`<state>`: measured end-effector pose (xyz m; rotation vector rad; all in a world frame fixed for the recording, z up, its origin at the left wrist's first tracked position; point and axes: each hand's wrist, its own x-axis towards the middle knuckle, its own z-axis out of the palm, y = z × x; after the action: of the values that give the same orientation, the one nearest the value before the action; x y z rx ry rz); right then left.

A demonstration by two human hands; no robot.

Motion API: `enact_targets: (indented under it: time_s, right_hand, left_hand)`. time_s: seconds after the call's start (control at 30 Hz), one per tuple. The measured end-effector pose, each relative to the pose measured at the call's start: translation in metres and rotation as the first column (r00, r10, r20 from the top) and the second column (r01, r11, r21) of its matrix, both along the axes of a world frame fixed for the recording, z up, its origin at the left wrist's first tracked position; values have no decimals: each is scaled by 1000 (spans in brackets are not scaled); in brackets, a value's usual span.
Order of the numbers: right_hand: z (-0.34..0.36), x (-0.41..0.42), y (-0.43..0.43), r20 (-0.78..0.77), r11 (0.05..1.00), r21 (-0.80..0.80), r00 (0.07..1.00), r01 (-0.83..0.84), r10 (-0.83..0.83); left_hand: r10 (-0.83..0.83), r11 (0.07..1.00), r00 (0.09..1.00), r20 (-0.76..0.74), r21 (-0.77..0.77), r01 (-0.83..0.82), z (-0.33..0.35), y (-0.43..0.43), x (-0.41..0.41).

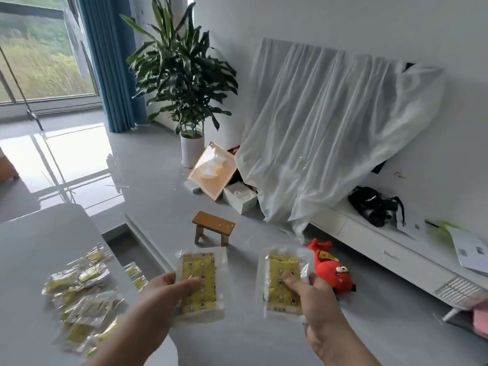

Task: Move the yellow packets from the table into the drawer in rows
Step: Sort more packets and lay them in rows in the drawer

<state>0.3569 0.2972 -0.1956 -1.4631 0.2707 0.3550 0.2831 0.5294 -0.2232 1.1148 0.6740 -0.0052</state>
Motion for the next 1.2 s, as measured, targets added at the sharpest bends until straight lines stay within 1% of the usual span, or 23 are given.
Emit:
enact_targets:
  time_s: [0.13,0.3,0.43,0.57,0.67,0.8,1.0,1.1,1.2]
  right_hand:
    - [5,66,2,-9,999,-29,1000,24,-24]
    - [6,136,-3,-36,999,-1,998,44,-44]
    - [-1,199,-7,-70,1000,29,997,13,-11]
    - [-13,274,-10,-84,997,50,994,-65,69]
    - [-15,333,-13,-78,983,61,981,-174,179]
    - [-11,401,-7,-79,944,73,942,-321,327]
    - [-14,461,49,-106,854,96,848,-511,520]
    - [-18,477,98,-139,797,85,785,-598,603]
    - [-26,493,163,-155,724,60,710,-687,687]
  left_hand:
    - [-21,1000,1000,-21,3,21,0,15,66]
    - [-37,998,999,-34,43,38,3,13,140]
    - [-22,999,998,-52,38,24,4,0,197]
    - [32,999,998,-46,18,-31,-1,-18,255]
    - [48,998,999,-9,-40,-49,0,-31,299]
    - [70,995,997,26,-67,-68,4,-37,345]
    - [243,968,969,47,-83,-239,7,-10,362]
    - [381,922,922,73,-108,-373,3,25,358]
    - [510,857,856,81,-140,-497,-11,69,354]
